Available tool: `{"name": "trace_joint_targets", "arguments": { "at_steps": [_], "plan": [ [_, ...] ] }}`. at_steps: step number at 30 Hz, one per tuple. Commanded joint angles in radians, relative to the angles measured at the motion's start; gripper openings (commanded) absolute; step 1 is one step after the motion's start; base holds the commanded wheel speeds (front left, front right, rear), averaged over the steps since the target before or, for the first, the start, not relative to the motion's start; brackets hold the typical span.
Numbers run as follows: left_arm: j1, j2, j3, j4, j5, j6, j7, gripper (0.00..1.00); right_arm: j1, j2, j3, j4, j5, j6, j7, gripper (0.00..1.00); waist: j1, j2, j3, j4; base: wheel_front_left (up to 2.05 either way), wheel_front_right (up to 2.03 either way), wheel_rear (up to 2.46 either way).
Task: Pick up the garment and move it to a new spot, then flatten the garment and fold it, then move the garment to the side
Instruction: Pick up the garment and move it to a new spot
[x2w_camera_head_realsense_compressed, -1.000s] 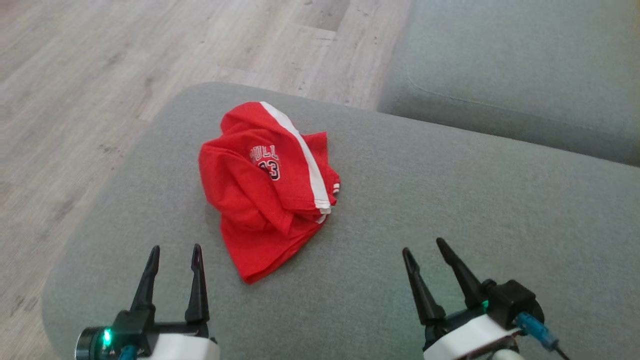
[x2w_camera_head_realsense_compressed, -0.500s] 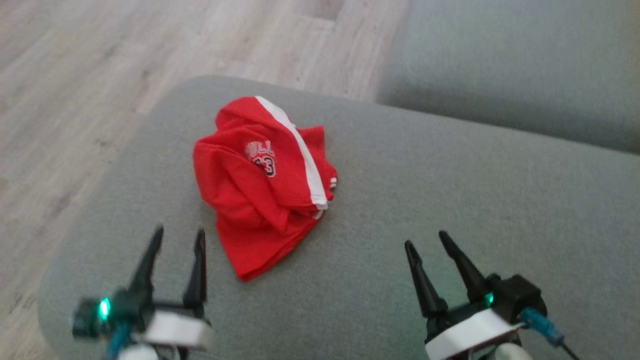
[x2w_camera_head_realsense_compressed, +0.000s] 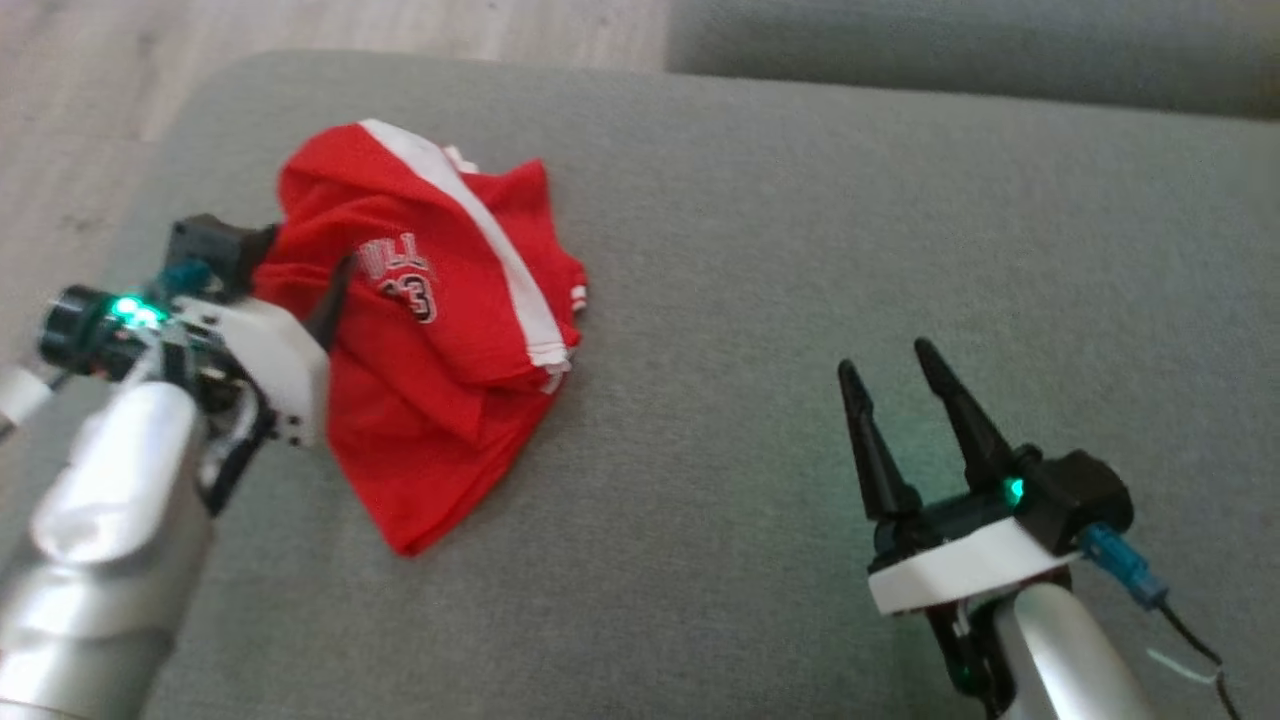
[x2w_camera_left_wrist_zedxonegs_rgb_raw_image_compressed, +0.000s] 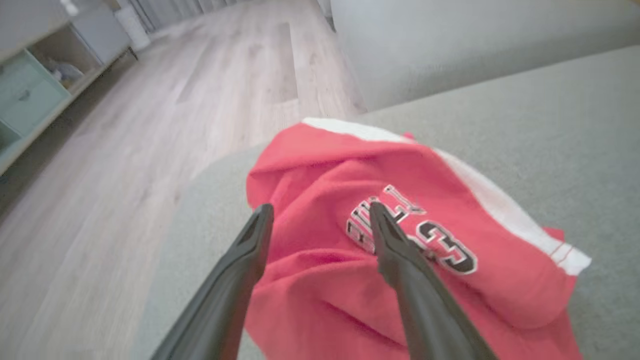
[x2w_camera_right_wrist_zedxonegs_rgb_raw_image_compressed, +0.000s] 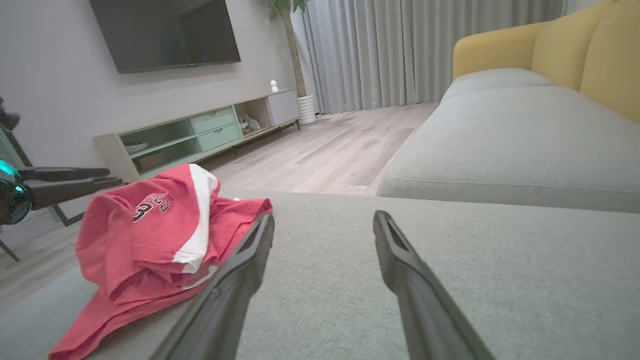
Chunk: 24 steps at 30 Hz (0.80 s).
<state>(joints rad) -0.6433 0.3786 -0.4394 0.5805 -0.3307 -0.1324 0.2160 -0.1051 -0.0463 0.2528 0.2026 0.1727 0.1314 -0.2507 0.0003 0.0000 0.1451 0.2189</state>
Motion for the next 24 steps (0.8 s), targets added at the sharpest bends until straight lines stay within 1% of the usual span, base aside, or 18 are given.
{"name": "trace_joint_targets", "arguments": {
  "at_steps": [1, 4, 9, 10, 11, 12, 15, 19, 22, 24],
  "plan": [
    [-0.077, 0.079, 0.018, -0.002, -0.028, 0.002, 0.018, 1.0, -0.041, -0.004, 0.018, -0.04, -0.01, -0.001, -0.011, 1.0, -0.0003, 0.0, 0.05, -0.049, 0.0, 0.0, 0.0],
    [-0.125, 0.126, -0.034, 0.061, -0.07, 0.002, 0.045, 1.0, -0.052, -0.004, 0.019, -0.044, -0.011, -0.001, -0.011, 1.0, -0.0003, 0.0, 0.069, -0.072, 0.0, 0.0, 0.0],
    [-0.155, 0.147, -0.098, 0.139, -0.147, 0.002, 0.047, 1.0, -0.055, -0.004, 0.014, -0.045, -0.011, -0.001, -0.011, 1.0, -0.0003, 0.0, 0.079, -0.097, 0.0, 0.0, 0.0],
    [-0.158, 0.146, -0.116, 0.145, -0.163, 0.002, 0.042, 0.91, -0.054, -0.004, 0.012, -0.045, -0.01, -0.001, -0.011, 1.0, -0.0003, 0.0, 0.078, -0.1, 0.0, 0.0, 0.0],
    [-0.162, 0.148, -0.13, 0.148, -0.174, 0.002, 0.027, 0.26, -0.053, -0.004, 0.012, -0.045, -0.009, -0.001, -0.011, 1.0, -0.0003, 0.0, 0.076, -0.102, 0.0, 0.0, 0.0],
    [-0.168, 0.151, -0.145, 0.147, -0.179, 0.002, 0.005, 0.0, -0.052, -0.004, 0.012, -0.044, -0.008, -0.001, -0.011, 1.0, -0.0003, 0.0, 0.072, -0.104, 0.0, 0.0, 0.0],
    [-0.181, 0.156, -0.182, 0.129, -0.198, 0.002, -0.083, 0.0, -0.046, -0.004, 0.011, -0.038, -0.004, -0.001, -0.011, 1.0, -0.0003, 0.0, 0.052, -0.108, 0.0, 0.0, 0.0],
    [-0.199, 0.161, -0.191, 0.095, -0.201, 0.002, -0.237, 0.0, -0.028, -0.004, 0.012, -0.032, -0.001, -0.001, -0.011, 1.0, -0.0003, 0.0, 0.003, -0.111, 0.0, 0.0, 0.0],
    [-0.213, 0.147, -0.183, 0.049, -0.207, 0.002, -0.331, 0.0, -0.012, -0.004, 0.008, -0.029, 0.008, -0.001, -0.011, 1.0, -0.0003, 0.0, -0.039, -0.112, 0.0, 0.0, 0.0],
    [-0.217, 0.127, -0.166, 0.009, -0.26, 0.002, -0.353, 0.0, 0.001, -0.004, 0.002, -0.028, 0.009, -0.001, -0.011, 1.0, -0.0003, 0.0, -0.065, -0.113, 0.0, 0.0, 0.0]
  ]
}}
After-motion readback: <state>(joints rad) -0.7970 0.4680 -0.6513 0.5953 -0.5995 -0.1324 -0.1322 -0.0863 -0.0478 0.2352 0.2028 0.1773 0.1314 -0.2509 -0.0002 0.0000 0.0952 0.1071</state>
